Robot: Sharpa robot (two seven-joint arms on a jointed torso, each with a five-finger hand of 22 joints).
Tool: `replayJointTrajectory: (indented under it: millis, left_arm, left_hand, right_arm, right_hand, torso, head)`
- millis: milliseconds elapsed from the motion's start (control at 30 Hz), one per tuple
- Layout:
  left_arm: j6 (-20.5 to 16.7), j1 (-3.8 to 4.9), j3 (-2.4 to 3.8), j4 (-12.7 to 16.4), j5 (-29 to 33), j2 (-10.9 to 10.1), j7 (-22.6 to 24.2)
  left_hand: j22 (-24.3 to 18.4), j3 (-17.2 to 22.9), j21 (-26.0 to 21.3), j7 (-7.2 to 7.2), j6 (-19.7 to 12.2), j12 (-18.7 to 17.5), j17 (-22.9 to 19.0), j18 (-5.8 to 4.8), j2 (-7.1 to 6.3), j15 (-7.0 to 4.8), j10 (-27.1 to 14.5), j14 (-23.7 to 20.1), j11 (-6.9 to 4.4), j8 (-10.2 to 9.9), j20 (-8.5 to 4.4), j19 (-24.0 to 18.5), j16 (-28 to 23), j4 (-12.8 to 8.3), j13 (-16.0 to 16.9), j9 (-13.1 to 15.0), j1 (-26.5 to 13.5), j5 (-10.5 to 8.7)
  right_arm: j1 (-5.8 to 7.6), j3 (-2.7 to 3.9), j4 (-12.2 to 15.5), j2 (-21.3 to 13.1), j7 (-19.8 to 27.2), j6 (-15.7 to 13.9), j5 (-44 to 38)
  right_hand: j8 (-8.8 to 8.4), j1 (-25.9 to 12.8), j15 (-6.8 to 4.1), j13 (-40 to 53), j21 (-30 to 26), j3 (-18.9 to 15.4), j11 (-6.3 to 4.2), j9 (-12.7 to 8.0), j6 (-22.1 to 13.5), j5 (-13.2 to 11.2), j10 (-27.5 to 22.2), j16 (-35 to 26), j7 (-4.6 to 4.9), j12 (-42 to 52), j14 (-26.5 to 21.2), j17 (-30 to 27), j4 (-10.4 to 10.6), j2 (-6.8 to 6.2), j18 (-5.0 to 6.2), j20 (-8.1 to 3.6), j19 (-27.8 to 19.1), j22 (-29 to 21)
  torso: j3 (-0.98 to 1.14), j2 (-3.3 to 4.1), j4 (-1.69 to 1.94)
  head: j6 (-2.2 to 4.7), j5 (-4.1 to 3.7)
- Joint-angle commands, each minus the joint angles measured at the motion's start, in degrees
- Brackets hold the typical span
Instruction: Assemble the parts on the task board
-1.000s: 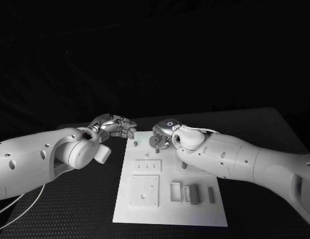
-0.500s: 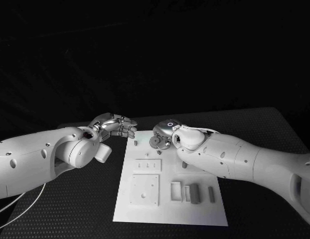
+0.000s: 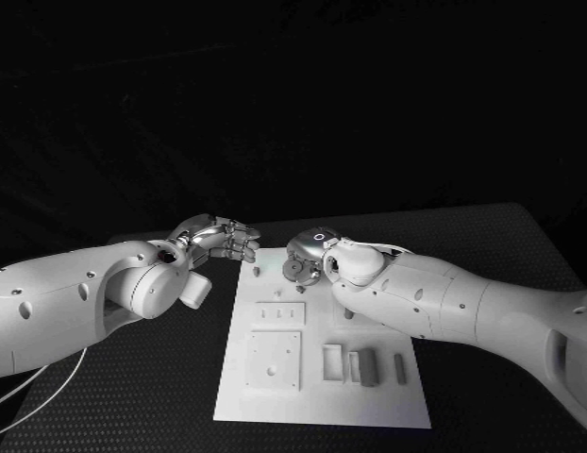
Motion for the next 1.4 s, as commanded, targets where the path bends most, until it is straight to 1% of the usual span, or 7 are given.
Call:
replayJointTrajectory:
  millis: [33,267,467,600,1000,1200,1400]
  left_arm:
    - [0.2,0.07,0.05,0.1,-0.1,0.0,0.5]
    - [0.2,0.07,0.05,0.0,-0.1,-0.1,0.4]
    - [0.2,0.07,0.05,0.0,-0.1,-0.1,0.4]
    - [0.2,0.07,0.05,-0.1,-0.1,-0.1,0.4]
    - [0.2,0.07,0.03,-0.2,-0.1,-0.1,0.4]
    - [0.2,0.07,0.03,-0.2,-0.1,-0.2,0.4]
    - [0.1,0.07,0.03,-0.1,-0.1,-0.4,0.4]
  left_hand:
    - [0.1,-0.2,-0.4,0.07,0.4,-0.4,0.1,0.72,-0.01,-0.09,0.4,0.4,-0.05,-0.3,0.07,0.4,-0.2,-0.2,0.1,-0.1,-0.1,0.19]
    - [0.1,-0.2,-0.4,0.07,0.4,-0.4,0.1,0.72,-0.02,-0.09,0.4,0.4,-0.05,-0.3,0.07,0.4,-0.2,-0.2,0.1,-0.1,-0.1,0.19]
    - [0.1,-0.2,-0.4,0.07,0.4,-0.4,0.1,0.72,-0.03,-0.09,0.4,0.4,-0.05,-0.3,0.07,0.4,-0.3,-0.2,0.1,-0.1,-0.1,0.19]
    - [0.1,-0.2,-0.4,0.08,0.4,-0.4,0.1,0.72,-0.02,-0.09,0.4,0.4,-0.04,-0.4,0.07,0.4,-0.3,-0.2,0.1,-0.1,-0.1,0.19]
    - [0.1,-0.2,-0.4,0.08,0.4,-0.4,0.2,0.72,0.01,-0.09,0.4,0.4,-0.04,-0.4,0.08,0.4,-0.3,-0.2,0.1,-0.1,-0.2,0.19]
    - [0.1,-0.2,-0.4,0.08,0.4,-0.4,0.2,0.72,0.01,-0.09,0.4,0.4,-0.04,-0.4,0.08,0.4,-0.4,-0.2,0.1,-0.1,-0.2,0.19]
    - [0.1,-0.2,-0.5,0.08,0.4,-0.4,0.2,0.72,0.01,-0.09,0.4,0.4,-0.04,-0.4,0.07,0.4,-0.4,-0.2,0.1,-0.2,-0.2,0.19]
  right_arm:
    - [-0.04,-0.05,-0.2,0.0,0.7,0.4,0.5]
    - [-0.04,-0.08,-0.2,-0.5,0.8,1.1,1.2]
    - [-0.04,-0.09,0.0,-0.7,1.4,3.1,2.1]
    - [-0.04,-0.1,-0.4,-1.0,1.4,3.6,2.6]
    - [-0.03,-0.12,0.5,-2.3,1.9,5.0,3.6]
    - [-0.03,-0.14,1.2,-3.4,1.6,3.5,3.7]
    - [-0.02,-0.14,2.5,-4.6,1.5,0.3,3.9]
  right_hand:
    - [-1.05,0.2,0.59,-0.2,-0.3,0.0,1.69,-0.5,-1.4,-0.1,-1.8,-0.4,1.21,0.1,-0.1,-0.1,0.6,-0.95,1.5,0.13,-0.5,0.7]
    - [-1.56,0.3,0.85,-0.5,-0.5,0.0,1.99,-0.7,-2.7,-0.1,-2.3,-0.3,1.52,0.2,-0.4,-0.1,1.1,-1.56,1.5,0.3,-0.7,0.7]
    - [-1.46,0.4,0.89,-0.6,-0.5,0.0,2.01,-0.7,-2.6,-0.1,-2.4,-0.3,1.53,0.3,-0.5,-0.1,1.1,-1.57,1.5,0.34,-0.7,0.8]
    - [-0.89,0.1,0.41,-0.7,-0.5,-0.2,1.34,-0.4,-2.1,-0.2,-2.6,-0.2,0.76,0.4,-0.8,-0.1,1.6,-0.79,1.5,0.53,-1.0,0.9]
    - [0.38,0.1,-0.12,-1.1,-0.5,-0.6,0.86,0.1,-0.6,-0.2,-2.9,-0.1,0.29,0.8,-1.0,-0.1,1.4,1.06,1.5,0.59,-1.4,1.0]
    - [0.63,0.1,-0.11,-1.2,-0.4,-0.7,0.92,0.2,-0.2,-0.2,-3.0,0.0,0.38,0.9,-1.1,-0.1,1.2,1.42,1.5,0.59,-1.4,1.0]
    - [0.69,0.0,-0.06,-1.2,-0.4,-0.8,1.0,0.2,-0.1,-0.2,-2.9,0.0,0.48,1.0,-1.0,-0.1,1.1,1.33,1.5,0.58,-1.4,1.0]
  torso:
    - [0.0,0.0,1.51]
    - [0.01,0.02,1.5]
    - [0.02,0.0,1.5]
    - [0.03,0.0,1.5]
    - [0.06,0.01,1.48]
    - [0.04,0.02,1.48]
    - [0.04,0.02,1.44]
  head:
    - [0.03,0.01]
    - [-0.01,-0.05]
    - [-0.07,-0.02]
    - [-0.19,0.02]
    - [-0.33,-0.03]
    - [-0.35,-0.07]
    - [-0.31,-0.14]
